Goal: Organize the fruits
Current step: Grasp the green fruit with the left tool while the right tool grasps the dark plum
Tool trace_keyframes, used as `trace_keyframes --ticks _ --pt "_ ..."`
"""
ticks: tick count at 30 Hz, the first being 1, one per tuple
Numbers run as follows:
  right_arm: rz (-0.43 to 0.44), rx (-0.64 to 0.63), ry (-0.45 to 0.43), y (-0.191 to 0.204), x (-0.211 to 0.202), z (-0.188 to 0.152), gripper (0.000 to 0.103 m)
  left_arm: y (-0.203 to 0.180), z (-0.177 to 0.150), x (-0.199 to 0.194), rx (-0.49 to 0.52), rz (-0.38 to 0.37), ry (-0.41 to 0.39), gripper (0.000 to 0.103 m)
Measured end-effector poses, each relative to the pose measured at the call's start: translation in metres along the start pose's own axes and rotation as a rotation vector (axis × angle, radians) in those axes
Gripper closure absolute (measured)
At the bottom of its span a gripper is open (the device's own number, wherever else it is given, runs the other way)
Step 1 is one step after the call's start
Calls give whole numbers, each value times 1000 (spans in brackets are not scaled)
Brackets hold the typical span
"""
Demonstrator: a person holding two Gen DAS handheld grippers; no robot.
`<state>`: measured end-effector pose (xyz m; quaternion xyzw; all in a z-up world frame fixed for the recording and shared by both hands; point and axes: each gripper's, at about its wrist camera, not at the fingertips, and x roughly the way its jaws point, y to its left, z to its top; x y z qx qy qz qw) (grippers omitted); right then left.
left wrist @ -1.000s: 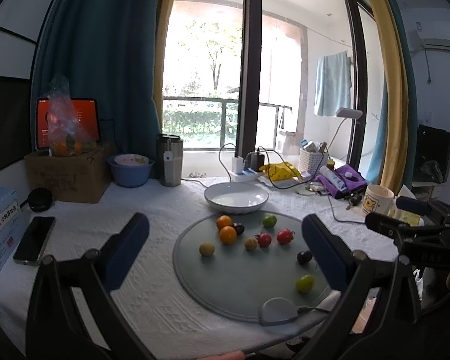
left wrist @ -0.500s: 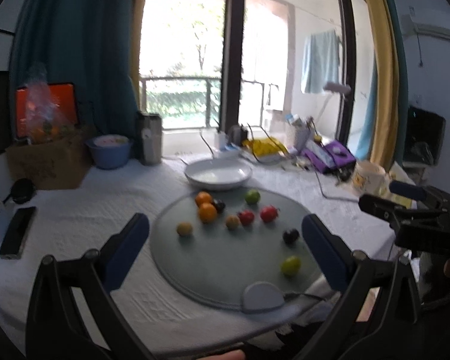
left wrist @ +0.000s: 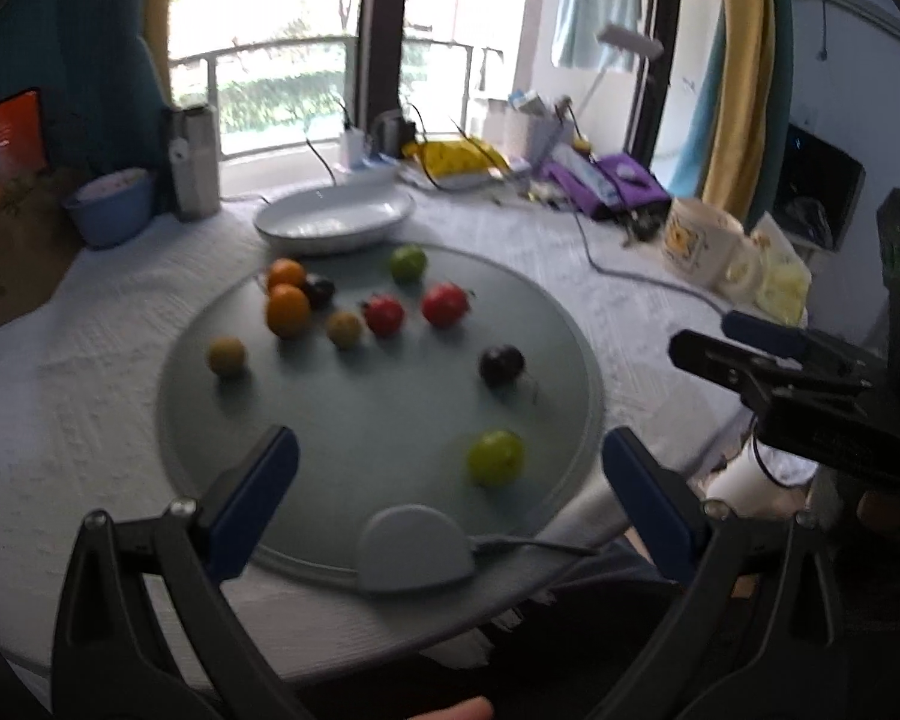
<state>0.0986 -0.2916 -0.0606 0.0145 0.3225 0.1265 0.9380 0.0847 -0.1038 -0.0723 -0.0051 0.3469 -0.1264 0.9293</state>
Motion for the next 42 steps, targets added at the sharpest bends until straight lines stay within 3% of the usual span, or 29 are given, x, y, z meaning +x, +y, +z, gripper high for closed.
trace_keyframes --ticks 2,7,13,15,23,31,37,41,42 --pt "15 -1 13 -3 5 -3 26 -4 -1 10 3 -6 39 3" --pt "67 -10 44 -7 19 -5 30 -17 1 32 32 1 118 20" --pt "128 -41 70 -5 35 -3 39 -24 -3 52 56 20 208 51" --pt "146 -53 78 -3 42 -1 42 -21 -4 55 55 29 220 59" --pt "195 -87 98 14 60 5 43 -10 -2 55 39 42 215 74" --pt "243 -138 134 40 79 12 48 10 1 48 -5 52 181 75" --pt "223 -166 166 55 94 16 51 26 2 42 -37 55 157 75" --pt "197 -176 186 60 106 17 72 36 7 41 -51 56 138 75" --pt "190 -179 188 61 108 18 72 38 8 41 -52 57 133 75"
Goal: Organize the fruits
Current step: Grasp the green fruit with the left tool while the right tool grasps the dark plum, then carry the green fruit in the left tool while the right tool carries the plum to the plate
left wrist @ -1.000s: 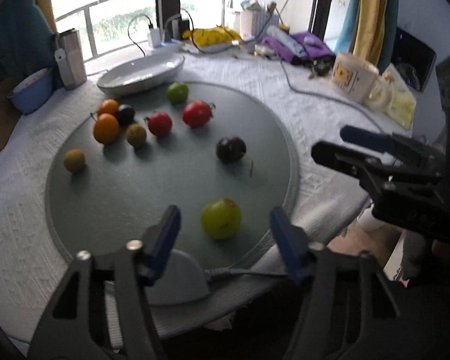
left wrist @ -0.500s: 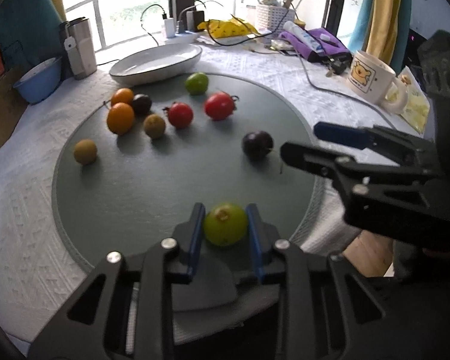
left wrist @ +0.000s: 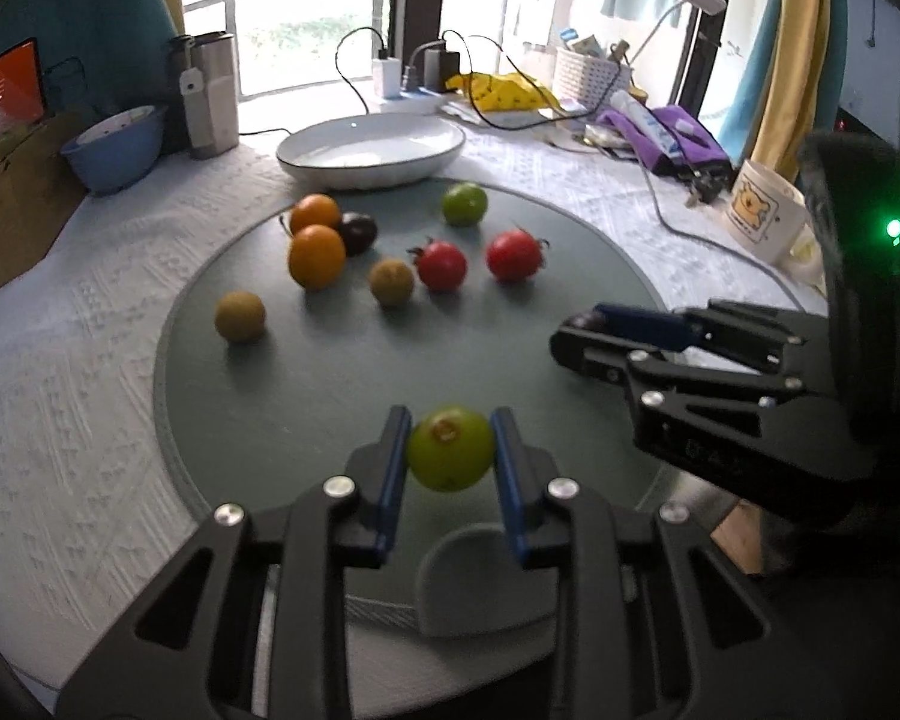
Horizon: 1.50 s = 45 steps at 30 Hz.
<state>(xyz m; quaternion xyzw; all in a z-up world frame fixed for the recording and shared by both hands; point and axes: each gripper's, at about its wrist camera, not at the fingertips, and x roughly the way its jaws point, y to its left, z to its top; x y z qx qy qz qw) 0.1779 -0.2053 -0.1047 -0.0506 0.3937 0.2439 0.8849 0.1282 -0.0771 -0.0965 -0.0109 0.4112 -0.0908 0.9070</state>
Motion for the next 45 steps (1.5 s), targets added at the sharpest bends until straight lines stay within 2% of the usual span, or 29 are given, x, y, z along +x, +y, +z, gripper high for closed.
trace_keyframes --ticks 14,24,33,45 --pt "-31 -26 -36 5 -3 31 72 27 28 2 -19 2 -62 75" --pt "-41 -45 -74 -1 6 67 72 55 68 8 -43 20 -133 75" --pt "-61 -65 -113 -8 22 106 72 72 104 27 -39 13 -150 75" --pt "-63 -61 -105 -22 67 142 72 96 145 66 -43 -19 -126 75"
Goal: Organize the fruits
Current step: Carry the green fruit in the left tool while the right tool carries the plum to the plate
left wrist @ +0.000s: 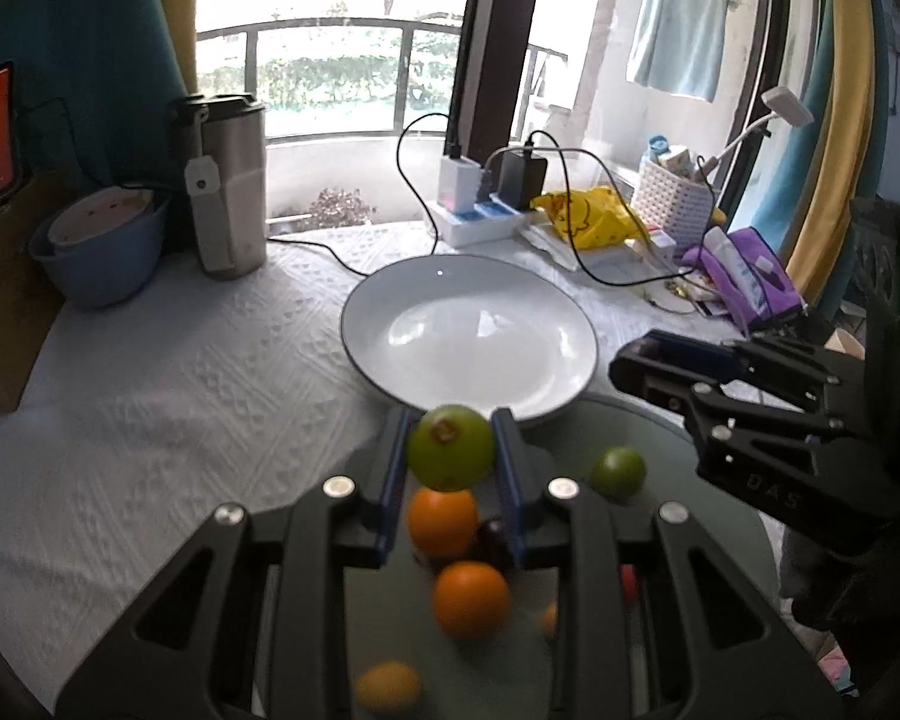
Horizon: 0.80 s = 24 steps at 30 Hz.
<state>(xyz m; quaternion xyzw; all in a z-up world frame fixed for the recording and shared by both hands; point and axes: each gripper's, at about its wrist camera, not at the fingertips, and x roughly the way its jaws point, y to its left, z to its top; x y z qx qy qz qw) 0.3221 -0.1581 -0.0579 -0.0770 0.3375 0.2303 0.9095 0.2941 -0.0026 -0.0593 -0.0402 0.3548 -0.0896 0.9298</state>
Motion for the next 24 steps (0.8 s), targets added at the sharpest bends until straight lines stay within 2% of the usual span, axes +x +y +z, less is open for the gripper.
trace_keyframes --ticks 9,12,17,24 --pt "24 30 7 -11 40 24 72 17 35 40 -5 14 15 75" --pt "32 29 34 -14 57 32 72 26 45 54 -19 17 36 75" --pt "37 28 62 -22 80 43 72 42 58 77 -46 7 80 75" --pt "47 19 97 -24 105 53 72 45 68 97 -37 -7 96 75"
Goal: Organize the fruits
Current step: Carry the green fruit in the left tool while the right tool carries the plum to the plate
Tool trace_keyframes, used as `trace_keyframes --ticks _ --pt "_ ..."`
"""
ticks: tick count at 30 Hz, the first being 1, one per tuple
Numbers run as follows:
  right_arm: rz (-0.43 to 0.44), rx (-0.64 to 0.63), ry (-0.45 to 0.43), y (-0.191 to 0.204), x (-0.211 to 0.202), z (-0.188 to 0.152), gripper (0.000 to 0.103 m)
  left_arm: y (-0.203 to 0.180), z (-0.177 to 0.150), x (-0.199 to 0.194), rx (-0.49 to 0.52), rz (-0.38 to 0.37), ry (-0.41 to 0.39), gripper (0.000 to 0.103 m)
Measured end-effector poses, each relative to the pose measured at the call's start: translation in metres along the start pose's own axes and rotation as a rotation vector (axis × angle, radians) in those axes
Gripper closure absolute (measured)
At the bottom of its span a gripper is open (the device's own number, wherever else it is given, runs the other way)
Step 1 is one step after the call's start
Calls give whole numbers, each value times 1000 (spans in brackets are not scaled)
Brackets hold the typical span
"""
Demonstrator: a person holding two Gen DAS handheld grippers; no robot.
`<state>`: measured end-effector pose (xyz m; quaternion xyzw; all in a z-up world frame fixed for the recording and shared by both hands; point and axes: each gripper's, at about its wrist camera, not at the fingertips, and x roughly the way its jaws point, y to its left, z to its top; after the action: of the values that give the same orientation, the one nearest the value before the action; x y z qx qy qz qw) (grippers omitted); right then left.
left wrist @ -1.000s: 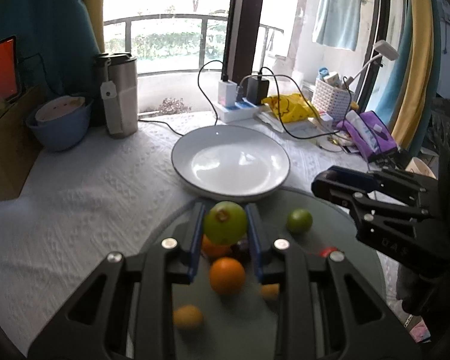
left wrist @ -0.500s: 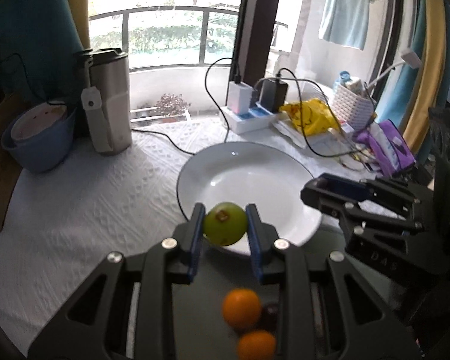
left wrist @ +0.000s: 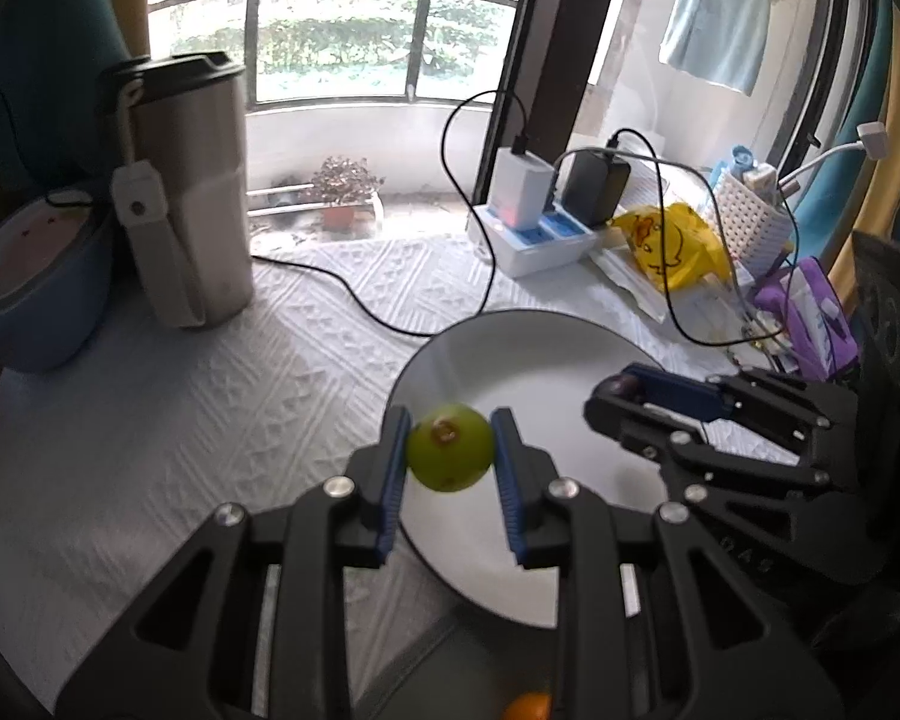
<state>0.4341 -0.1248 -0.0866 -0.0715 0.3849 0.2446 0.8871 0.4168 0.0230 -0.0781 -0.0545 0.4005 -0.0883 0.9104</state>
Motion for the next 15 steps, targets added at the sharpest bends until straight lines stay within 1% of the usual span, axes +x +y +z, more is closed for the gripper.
trace_keyframes --ticks 6,10,15 --pt "-2 18 -1 -3 9 3 72 -3 0 17 14 8 36 75" --pt "-5 25 9 -5 14 2 72 -1 -1 25 2 0 59 74" --pt "-10 44 14 -8 15 2 72 3 -1 30 -19 10 85 74"
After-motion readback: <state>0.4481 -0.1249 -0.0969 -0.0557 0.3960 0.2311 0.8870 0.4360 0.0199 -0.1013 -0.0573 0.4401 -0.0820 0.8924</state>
